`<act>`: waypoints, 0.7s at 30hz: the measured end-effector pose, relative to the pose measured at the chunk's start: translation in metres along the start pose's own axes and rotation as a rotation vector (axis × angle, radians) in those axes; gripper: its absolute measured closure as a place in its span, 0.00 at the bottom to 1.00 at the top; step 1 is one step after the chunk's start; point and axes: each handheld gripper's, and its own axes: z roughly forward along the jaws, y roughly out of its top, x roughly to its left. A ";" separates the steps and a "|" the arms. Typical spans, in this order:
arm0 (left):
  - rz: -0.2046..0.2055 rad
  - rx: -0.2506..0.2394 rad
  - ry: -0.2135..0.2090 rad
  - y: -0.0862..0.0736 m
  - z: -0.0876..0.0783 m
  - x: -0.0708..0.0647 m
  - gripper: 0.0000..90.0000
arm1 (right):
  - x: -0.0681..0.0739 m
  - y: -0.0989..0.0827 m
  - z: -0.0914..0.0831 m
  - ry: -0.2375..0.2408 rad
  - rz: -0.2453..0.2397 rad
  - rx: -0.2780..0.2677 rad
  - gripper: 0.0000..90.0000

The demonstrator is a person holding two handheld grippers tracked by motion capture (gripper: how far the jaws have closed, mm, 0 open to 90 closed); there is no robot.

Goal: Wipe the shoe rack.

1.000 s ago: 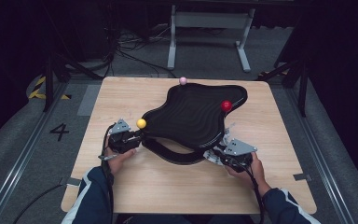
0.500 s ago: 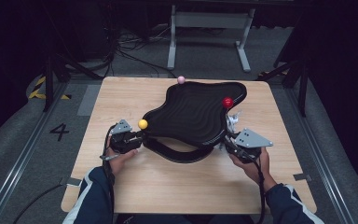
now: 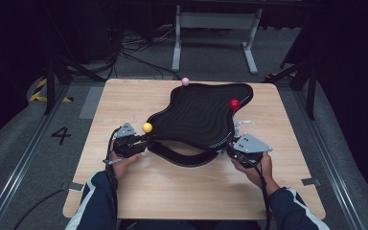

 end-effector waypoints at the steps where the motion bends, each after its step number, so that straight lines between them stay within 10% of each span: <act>1: 0.000 0.002 -0.001 0.000 0.000 0.000 0.80 | 0.001 -0.004 0.003 0.011 0.009 0.011 0.87; 14: 0.003 0.010 -0.016 0.000 0.002 -0.001 0.80 | 0.006 -0.040 0.031 0.041 -0.010 0.154 0.87; 21: 0.004 0.013 -0.018 -0.001 0.003 -0.001 0.80 | 0.001 -0.026 0.020 0.025 0.008 0.102 0.87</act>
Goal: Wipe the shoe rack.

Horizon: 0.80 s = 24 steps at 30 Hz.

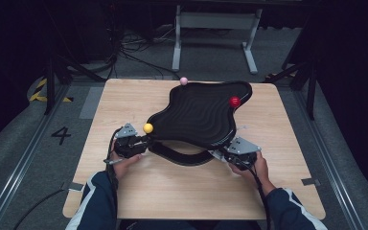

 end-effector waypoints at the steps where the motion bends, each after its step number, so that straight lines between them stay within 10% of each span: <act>1: 0.000 0.000 -0.001 0.000 0.000 0.000 0.79 | -0.001 0.003 -0.003 -0.005 0.007 -0.013 0.87; 12: -0.003 0.006 0.002 0.000 0.001 0.000 0.79 | -0.013 0.040 -0.037 -0.095 -0.007 -0.197 0.87; 24: -0.006 0.014 -0.005 -0.001 0.001 0.001 0.79 | -0.006 0.015 -0.010 -0.025 0.001 -0.092 0.87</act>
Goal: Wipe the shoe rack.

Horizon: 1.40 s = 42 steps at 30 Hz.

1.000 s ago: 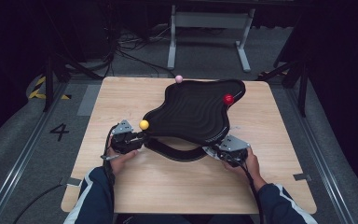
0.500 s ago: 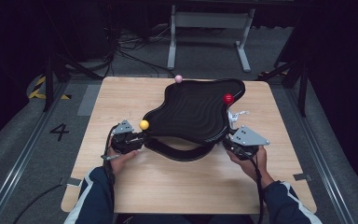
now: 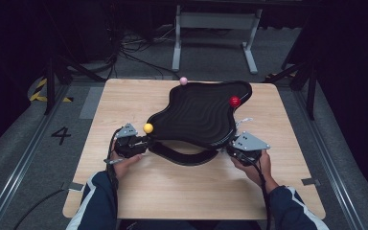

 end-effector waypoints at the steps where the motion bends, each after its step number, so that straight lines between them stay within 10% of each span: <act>1: -0.001 0.000 -0.001 0.000 0.000 0.000 0.79 | 0.001 -0.002 0.002 0.006 0.002 0.014 0.87; 10: -0.005 -0.002 -0.007 -0.001 0.001 0.000 0.79 | 0.011 -0.024 0.024 0.042 -0.021 0.124 0.87; 30: -0.008 0.012 -0.008 -0.002 0.004 -0.001 0.78 | 0.040 -0.025 0.033 0.135 -0.044 0.123 0.84; 42: 0.016 0.028 0.010 -0.001 0.005 -0.002 0.79 | 0.024 -0.031 0.034 0.044 -0.055 0.156 0.85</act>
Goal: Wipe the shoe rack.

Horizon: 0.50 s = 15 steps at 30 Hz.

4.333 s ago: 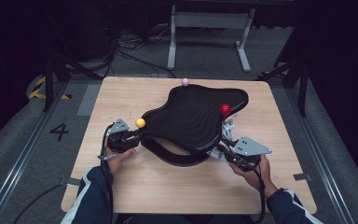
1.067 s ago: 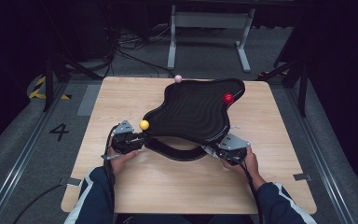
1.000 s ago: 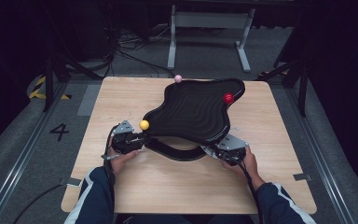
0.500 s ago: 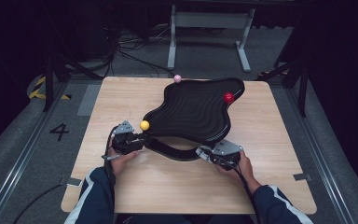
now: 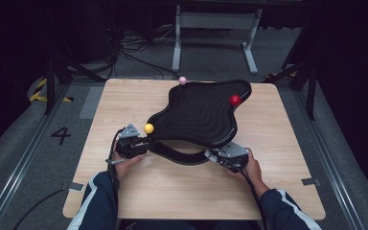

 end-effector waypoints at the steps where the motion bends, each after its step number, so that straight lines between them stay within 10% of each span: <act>1: 0.003 -0.002 0.003 0.000 0.000 0.000 0.79 | -0.001 -0.001 0.000 -0.005 -0.006 0.005 0.85; 15: -0.013 0.004 -0.015 0.000 0.002 -0.001 0.79 | -0.012 -0.008 -0.005 -0.009 0.030 0.028 0.85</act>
